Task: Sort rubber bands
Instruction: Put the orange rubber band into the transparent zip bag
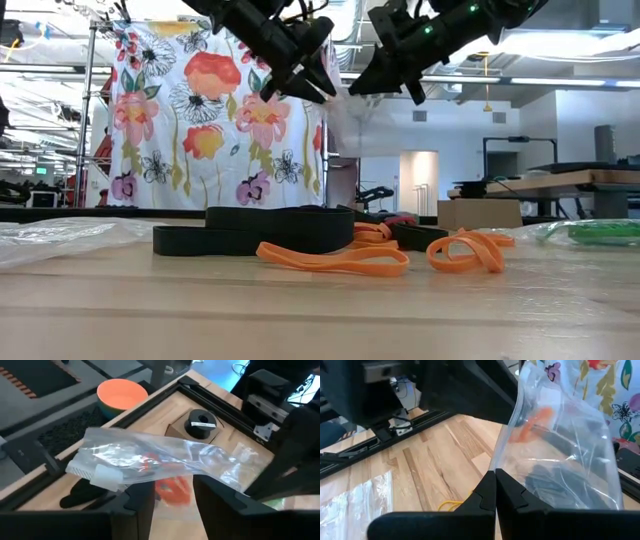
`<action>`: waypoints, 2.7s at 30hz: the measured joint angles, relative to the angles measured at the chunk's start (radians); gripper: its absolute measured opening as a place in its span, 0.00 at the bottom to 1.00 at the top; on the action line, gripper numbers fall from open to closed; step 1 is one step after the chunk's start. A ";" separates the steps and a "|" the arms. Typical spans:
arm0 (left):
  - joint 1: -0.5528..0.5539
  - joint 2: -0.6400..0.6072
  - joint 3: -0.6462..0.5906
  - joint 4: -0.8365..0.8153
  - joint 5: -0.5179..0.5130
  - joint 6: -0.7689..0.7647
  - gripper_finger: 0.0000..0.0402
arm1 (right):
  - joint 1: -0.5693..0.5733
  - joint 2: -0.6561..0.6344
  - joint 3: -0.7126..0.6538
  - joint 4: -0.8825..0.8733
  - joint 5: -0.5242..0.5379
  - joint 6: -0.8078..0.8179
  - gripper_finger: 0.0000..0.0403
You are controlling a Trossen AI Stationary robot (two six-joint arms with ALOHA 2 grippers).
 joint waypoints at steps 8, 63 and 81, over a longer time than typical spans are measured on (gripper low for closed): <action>0.000 -0.015 0.000 -0.058 -0.046 0.023 0.32 | -0.028 0.000 0.024 -0.010 -0.018 0.007 0.00; -0.211 0.020 -0.375 0.418 0.378 0.404 0.32 | -0.182 -0.134 0.131 -0.552 -0.122 -0.154 0.00; -0.385 0.479 -0.015 0.421 0.176 0.982 0.32 | -0.196 -0.280 -0.002 -0.468 -0.167 -0.121 0.00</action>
